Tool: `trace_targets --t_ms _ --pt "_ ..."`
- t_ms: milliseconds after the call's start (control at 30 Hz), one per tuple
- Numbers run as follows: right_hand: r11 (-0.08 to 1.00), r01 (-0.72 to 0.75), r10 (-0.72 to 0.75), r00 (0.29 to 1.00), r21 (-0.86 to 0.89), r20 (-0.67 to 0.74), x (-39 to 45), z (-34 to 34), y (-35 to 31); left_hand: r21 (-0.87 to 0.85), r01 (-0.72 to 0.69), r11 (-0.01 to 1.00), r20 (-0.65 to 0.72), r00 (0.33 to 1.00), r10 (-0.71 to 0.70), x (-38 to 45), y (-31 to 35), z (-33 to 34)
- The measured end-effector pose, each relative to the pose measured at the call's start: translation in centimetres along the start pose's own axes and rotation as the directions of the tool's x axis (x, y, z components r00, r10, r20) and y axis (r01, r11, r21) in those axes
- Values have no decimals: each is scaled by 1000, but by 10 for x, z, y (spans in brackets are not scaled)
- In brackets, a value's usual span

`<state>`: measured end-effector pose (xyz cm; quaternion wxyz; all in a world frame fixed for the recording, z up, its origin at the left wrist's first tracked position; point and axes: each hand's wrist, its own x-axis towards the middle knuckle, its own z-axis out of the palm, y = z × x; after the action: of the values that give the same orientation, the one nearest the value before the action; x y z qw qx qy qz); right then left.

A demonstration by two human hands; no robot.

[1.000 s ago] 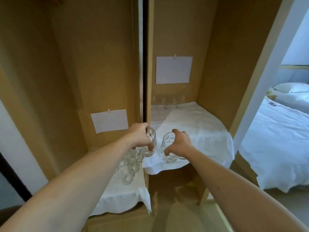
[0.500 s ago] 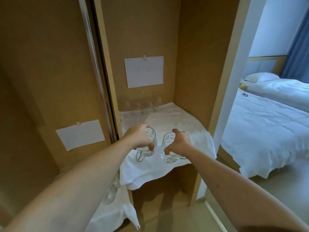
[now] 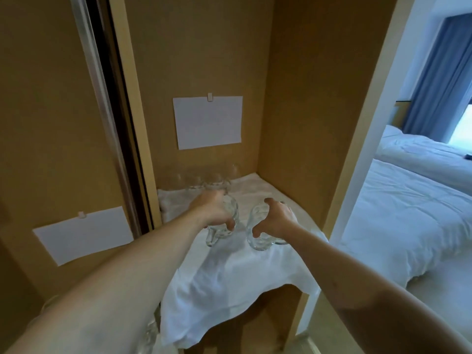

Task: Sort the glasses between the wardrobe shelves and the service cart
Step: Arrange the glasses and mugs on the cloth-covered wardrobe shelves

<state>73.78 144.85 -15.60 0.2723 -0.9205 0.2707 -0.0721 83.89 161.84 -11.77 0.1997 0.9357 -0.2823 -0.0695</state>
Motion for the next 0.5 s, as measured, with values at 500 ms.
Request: trace_targets --t_ms 500 --pt "988 144 -134 975 -50 176 154 4 34 -18 152 988 -15 988 -152 112 13 42"
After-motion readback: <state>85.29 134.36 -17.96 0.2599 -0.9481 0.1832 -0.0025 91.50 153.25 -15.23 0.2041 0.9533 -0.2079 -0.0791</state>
